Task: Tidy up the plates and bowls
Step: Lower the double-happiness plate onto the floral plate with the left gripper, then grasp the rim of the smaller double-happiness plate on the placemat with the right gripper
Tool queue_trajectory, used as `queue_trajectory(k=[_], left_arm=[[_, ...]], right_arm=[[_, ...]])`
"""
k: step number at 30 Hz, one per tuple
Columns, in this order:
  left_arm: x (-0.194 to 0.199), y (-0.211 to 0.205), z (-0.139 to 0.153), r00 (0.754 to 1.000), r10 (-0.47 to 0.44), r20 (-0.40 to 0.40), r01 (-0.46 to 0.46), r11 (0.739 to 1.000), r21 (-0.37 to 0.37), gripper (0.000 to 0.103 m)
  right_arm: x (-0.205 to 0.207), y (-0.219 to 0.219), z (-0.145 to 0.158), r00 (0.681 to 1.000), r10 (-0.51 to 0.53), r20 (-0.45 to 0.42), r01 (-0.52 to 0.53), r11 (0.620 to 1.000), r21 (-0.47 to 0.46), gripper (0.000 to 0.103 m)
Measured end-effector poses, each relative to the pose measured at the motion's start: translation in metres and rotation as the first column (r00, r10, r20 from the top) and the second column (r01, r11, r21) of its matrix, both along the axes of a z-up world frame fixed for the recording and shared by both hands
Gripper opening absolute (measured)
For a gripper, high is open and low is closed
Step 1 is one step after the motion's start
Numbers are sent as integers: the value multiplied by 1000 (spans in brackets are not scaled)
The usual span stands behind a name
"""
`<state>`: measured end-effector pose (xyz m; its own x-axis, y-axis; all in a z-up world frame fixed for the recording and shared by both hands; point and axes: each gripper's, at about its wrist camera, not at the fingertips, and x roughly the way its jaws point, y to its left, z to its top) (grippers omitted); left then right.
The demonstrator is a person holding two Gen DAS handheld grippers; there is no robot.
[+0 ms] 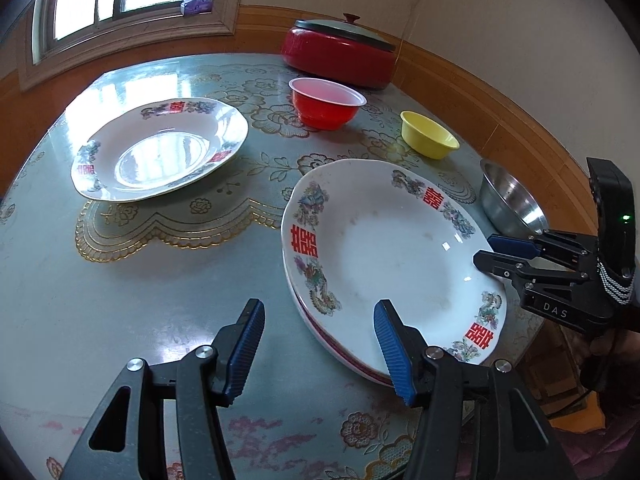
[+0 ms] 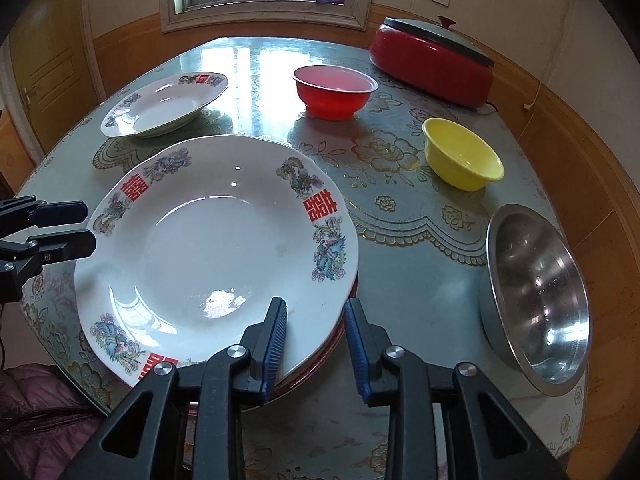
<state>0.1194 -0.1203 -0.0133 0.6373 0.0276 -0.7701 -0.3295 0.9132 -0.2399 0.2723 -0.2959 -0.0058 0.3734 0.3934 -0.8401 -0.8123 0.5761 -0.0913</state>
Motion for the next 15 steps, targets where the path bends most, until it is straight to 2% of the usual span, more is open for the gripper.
queue_trajectory(k=[3, 8, 12, 15], left_arm=[[-1, 4, -1, 1000, 18, -1, -18, 1000, 1, 59], [-3, 16, -4, 999, 48, -20, -48, 999, 1, 59], [-4, 31, -3, 997, 76, -28, -76, 997, 2, 61], [-7, 41, -1, 994, 109, -28, -107, 993, 39, 62]], right_arm=[[1, 0, 2, 1000, -9, -10, 9, 1000, 6, 30], [8, 0, 11, 995, -38, -96, 47, 994, 97, 30], [13, 18, 18, 985, -8, -170, 35, 987, 158, 30], [14, 42, 21, 977, 32, -211, 10, 981, 194, 30]])
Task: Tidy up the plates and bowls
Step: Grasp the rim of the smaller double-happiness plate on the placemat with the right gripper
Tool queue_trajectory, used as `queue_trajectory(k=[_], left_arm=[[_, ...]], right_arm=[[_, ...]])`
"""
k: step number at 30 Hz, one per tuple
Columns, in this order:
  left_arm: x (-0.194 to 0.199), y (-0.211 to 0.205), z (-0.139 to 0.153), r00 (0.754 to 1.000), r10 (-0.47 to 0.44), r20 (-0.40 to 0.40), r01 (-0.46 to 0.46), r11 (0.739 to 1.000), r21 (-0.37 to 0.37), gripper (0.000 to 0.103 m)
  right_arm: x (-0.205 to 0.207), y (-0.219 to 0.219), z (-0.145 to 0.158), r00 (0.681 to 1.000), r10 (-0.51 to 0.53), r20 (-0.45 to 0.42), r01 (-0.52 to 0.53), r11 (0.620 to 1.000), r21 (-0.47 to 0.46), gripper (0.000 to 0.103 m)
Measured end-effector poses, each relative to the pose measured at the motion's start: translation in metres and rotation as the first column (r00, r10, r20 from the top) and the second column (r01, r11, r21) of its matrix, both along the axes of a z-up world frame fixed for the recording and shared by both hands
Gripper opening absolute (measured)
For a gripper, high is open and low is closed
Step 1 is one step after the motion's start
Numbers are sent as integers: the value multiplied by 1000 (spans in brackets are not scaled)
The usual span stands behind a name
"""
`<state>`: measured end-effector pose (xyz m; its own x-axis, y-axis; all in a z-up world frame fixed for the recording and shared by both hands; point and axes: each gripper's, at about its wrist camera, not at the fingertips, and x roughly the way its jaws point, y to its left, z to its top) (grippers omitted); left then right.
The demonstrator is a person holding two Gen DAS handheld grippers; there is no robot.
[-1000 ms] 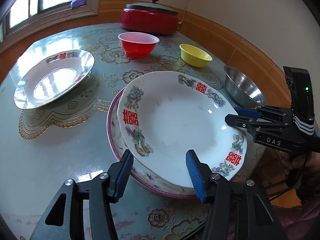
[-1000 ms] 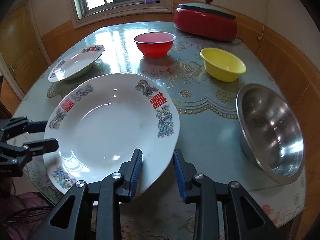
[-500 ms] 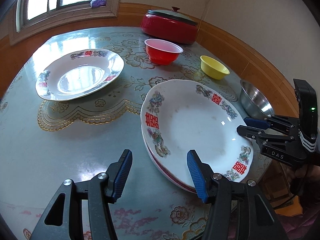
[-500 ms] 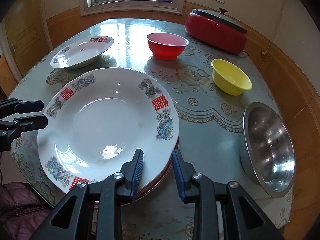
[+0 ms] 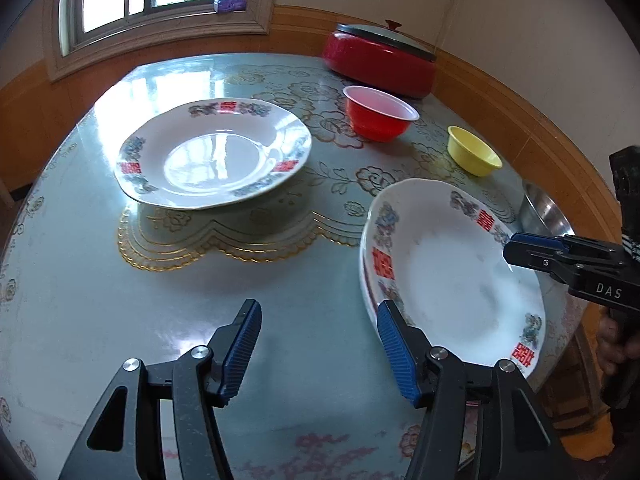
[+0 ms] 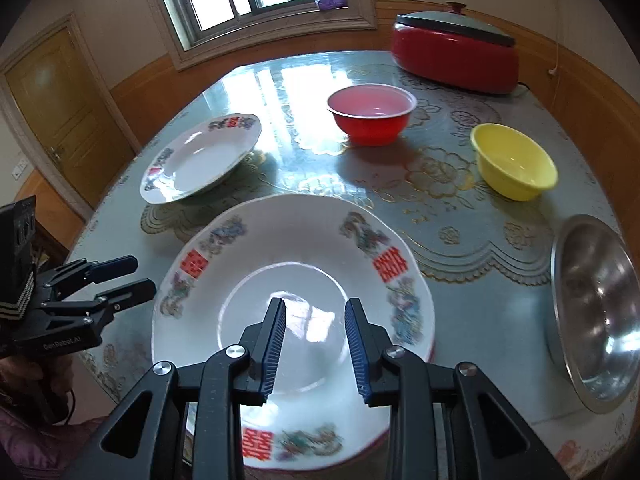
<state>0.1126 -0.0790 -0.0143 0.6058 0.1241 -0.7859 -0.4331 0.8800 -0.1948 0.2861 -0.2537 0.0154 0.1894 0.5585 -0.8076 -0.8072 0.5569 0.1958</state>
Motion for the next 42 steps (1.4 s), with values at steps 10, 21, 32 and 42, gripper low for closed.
queue_trajectory(k=[10, 21, 32, 42], left_arm=[[-13, 45, -15, 993, 111, -43, -113, 993, -31, 62], [-8, 85, 7, 986, 168, 6, -168, 985, 25, 63], [-5, 117, 3, 982, 189, 14, -189, 982, 8, 63], [-3, 156, -6, 975, 222, 27, -220, 973, -68, 64]], right_arm=[[5, 75, -2, 982, 50, -183, -28, 992, 123, 30], [31, 135, -14, 939, 17, -343, 42, 985, 164, 31], [67, 159, -22, 918, -67, -390, 133, 981, 143, 36], [81, 175, -35, 892, -113, -437, 186, 974, 128, 38]])
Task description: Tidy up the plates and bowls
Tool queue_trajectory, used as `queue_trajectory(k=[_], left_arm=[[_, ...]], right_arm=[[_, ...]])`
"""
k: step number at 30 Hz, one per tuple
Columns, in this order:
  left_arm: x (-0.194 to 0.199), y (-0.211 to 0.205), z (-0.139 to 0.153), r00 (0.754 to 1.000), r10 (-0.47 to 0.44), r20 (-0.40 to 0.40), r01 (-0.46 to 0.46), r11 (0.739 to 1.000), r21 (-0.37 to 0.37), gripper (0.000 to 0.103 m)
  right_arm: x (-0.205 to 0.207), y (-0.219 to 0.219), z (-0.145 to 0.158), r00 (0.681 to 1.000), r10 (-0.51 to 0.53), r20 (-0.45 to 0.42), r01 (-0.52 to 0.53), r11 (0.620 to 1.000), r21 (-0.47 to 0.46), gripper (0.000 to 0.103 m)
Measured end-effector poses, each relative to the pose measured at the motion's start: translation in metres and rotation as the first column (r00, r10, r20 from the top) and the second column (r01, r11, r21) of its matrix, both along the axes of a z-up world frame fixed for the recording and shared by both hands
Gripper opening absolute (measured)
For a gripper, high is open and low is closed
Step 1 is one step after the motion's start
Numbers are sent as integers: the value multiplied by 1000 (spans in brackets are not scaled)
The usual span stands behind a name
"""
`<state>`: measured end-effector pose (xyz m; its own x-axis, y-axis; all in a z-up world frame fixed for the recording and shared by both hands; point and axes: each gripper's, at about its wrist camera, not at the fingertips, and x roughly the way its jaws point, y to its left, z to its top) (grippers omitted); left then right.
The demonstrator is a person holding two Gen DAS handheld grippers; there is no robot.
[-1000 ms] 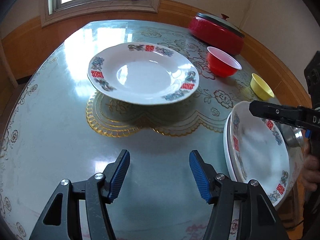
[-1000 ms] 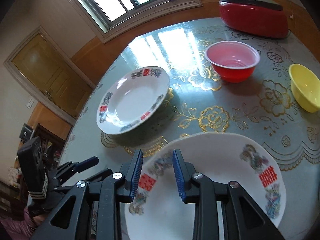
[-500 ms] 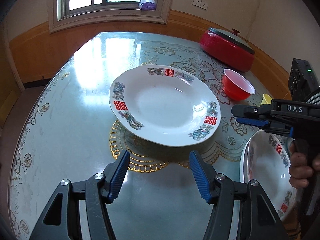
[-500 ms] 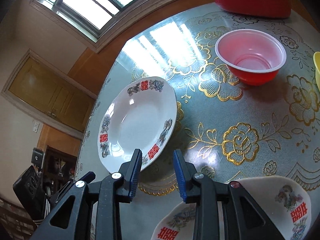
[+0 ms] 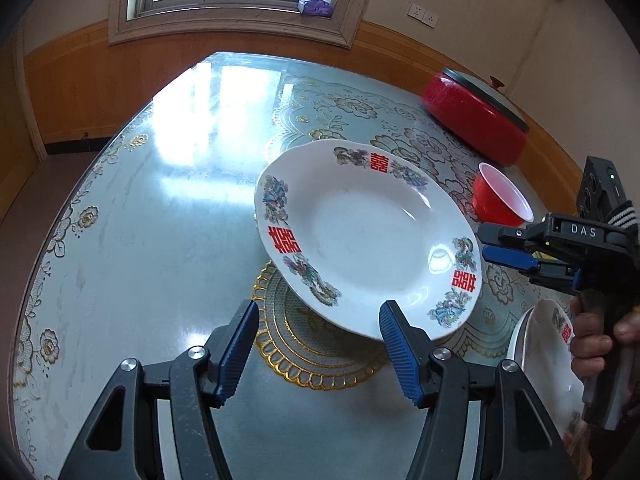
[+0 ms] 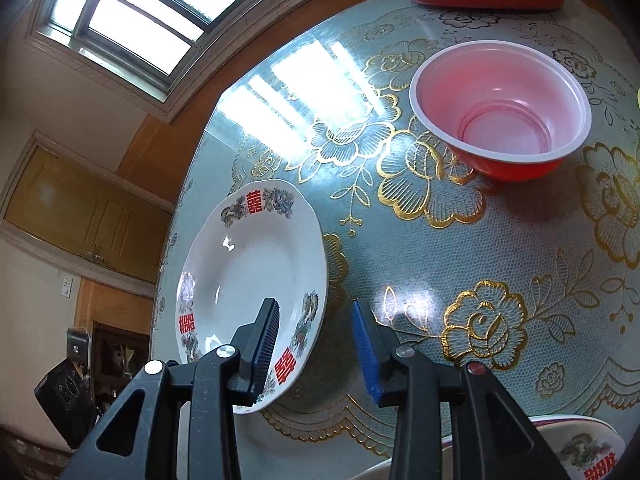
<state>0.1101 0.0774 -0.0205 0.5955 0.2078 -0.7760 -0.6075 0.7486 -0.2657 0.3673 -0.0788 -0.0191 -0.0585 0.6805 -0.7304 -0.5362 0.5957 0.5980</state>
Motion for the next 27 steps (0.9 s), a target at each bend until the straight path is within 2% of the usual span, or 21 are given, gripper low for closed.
queue_trajectory(k=[6, 12, 17, 19, 22, 24, 27], left_arm=[[1, 31, 2, 998, 21, 58, -19, 999, -37, 64], [17, 53, -2, 997, 20, 70, -18, 999, -36, 62], [36, 66, -12, 999, -6, 53, 9, 999, -43, 40], [44, 69, -16, 999, -17, 46, 19, 999, -50, 35], [54, 71, -22, 1000, -23, 20, 23, 999, -32, 33], [57, 75, -29, 1000, -17, -3, 17, 999, -46, 28], [56, 71, -29, 1000, -24, 0, 24, 999, -28, 28]], right_arm=[[8, 8, -10, 998, -36, -46, 36, 999, 15, 38], [11, 21, -16, 998, -22, -61, 23, 1000, 16, 38], [8, 40, -22, 998, 15, -58, -15, 1000, -1, 38], [3, 48, -24, 998, 39, -45, -39, 999, -18, 37], [1, 54, -26, 999, 52, -11, -53, 998, -41, 33], [-1, 57, -26, 998, 63, 10, -62, 996, -60, 25], [-4, 60, -24, 995, 84, 45, -80, 993, -85, 23]])
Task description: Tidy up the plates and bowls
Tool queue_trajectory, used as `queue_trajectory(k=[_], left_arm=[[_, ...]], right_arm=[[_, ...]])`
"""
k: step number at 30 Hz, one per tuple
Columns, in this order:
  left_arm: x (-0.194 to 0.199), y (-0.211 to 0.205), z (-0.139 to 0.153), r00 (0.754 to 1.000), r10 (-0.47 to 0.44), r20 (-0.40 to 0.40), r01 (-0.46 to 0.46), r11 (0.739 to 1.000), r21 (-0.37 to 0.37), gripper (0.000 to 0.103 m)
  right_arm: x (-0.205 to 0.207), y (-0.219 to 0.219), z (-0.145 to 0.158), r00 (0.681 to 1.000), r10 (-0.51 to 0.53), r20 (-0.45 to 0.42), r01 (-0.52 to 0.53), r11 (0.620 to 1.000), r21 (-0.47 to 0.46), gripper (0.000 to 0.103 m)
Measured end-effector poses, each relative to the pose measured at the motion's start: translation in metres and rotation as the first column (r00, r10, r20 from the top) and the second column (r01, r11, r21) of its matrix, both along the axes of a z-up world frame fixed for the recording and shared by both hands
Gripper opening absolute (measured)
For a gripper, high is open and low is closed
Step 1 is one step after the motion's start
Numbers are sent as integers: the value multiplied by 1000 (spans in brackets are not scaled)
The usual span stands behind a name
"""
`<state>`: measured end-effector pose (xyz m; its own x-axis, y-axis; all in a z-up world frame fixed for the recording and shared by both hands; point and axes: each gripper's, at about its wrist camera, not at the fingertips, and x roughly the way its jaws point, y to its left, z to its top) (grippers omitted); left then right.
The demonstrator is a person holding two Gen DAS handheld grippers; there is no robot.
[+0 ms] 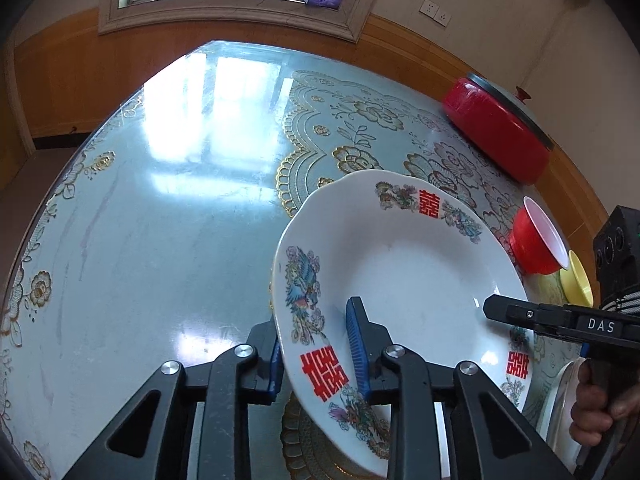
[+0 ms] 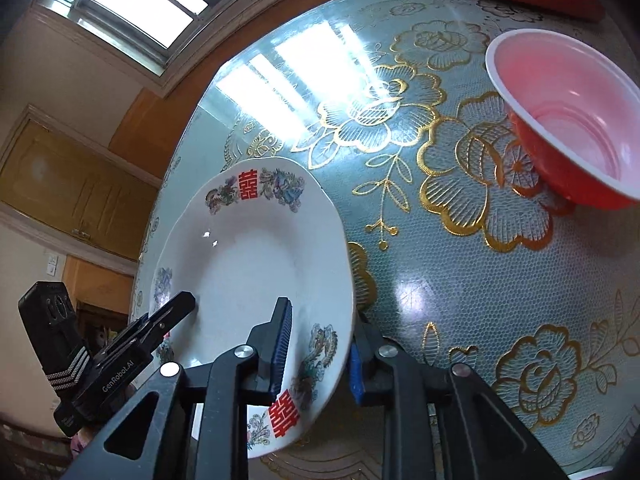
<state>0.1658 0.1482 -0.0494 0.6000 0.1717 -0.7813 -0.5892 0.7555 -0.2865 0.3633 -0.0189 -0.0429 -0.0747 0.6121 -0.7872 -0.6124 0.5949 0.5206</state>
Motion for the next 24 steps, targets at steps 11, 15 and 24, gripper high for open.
queue_trajectory(k=[11, 15, 24], left_arm=[[-20, -31, 4, 997, -83, 5, 83, 996, 38, 27], [-22, -33, 2, 996, -83, 14, 82, 996, 21, 28], [-7, -23, 0, 998, -58, -6, 58, 997, 46, 30]], right_arm=[[-14, -2, 5, 993, 59, 99, -51, 995, -85, 24], [-14, -5, 4, 993, 68, 96, -60, 994, -90, 24], [-12, -2, 2, 993, 66, 94, -59, 995, -75, 25]])
